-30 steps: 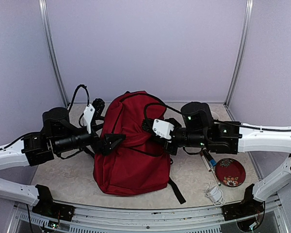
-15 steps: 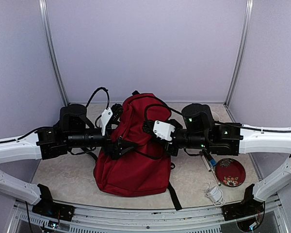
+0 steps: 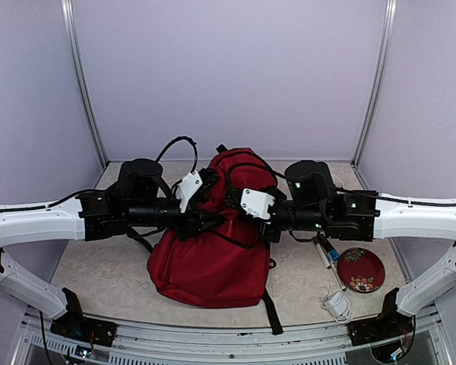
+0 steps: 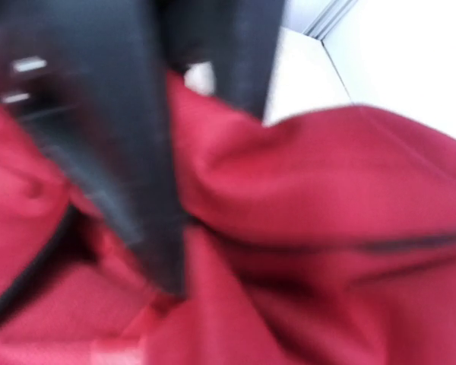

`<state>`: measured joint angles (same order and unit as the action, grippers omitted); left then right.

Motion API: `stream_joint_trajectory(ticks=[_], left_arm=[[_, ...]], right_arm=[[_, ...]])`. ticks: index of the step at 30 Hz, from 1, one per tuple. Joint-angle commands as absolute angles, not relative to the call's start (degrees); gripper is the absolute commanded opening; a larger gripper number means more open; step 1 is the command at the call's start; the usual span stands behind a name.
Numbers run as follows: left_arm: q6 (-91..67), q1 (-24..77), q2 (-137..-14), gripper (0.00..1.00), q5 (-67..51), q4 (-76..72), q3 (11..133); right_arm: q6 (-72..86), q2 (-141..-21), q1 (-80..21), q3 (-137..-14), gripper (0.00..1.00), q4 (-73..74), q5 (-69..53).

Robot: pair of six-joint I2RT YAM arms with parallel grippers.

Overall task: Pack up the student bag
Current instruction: Pass from the right arm to the left, then adjust the lower front pocket of the student bag.

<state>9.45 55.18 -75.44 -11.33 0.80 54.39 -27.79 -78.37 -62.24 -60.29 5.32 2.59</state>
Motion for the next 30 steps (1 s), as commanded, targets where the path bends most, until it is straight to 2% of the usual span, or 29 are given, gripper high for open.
stream_joint_trajectory(ticks=[1,3,4,7,10,13,16,21,27,30], left_arm=[[11.73,56.95,-76.36,0.0,-14.11,-1.17,56.56],[11.09,56.95,-75.93,0.0,-11.19,-2.16,56.22],[10.46,56.95,-75.62,0.0,-8.31,-2.84,56.1],[9.65,57.89,-74.33,0.0,3.63,-4.92,56.33],[12.17,60.46,-73.95,0.0,13.55,-5.34,58.12],[15.84,62.97,-74.39,0.0,18.04,-5.68,59.58],[16.63,63.32,-74.71,0.0,18.38,-5.7,60.47],[15.58,63.34,-73.92,0.0,18.27,-7.12,60.07],[16.12,63.48,-73.99,0.0,17.95,-7.2,60.9],[17.0,63.48,-73.38,0.0,18.75,-8.36,59.93]], right_arm=[[-27.07,-77.99,-60.88,-64.28,0.0,-1.12,-0.42],[-25.44,-77.6,-60.32,-64.54,0.0,0.1,-0.27],[-24.64,-77.45,-60.15,-64.9,0.06,1.51,-0.19],[-21.34,-76.9,-60.1,-67.88,0.45,9.91,-1.83],[-16.92,-74.47,-59.71,-69.77,0.61,17.8,-10.17],[-15.76,-72.19,-59.25,-69.8,0.72,23.09,-24.57],[-13.95,-72.87,-59.29,-69.69,0.76,23.39,-30.34],[-13.16,-74.66,-59.12,-65.5,0.77,18.69,-28.23],[-12.27,-78.84,-55.81,-60.87,0.75,14.32,-25.32],[-12.3,-84.14,-55.17,-65.32,0.71,19.14,-25.65]])
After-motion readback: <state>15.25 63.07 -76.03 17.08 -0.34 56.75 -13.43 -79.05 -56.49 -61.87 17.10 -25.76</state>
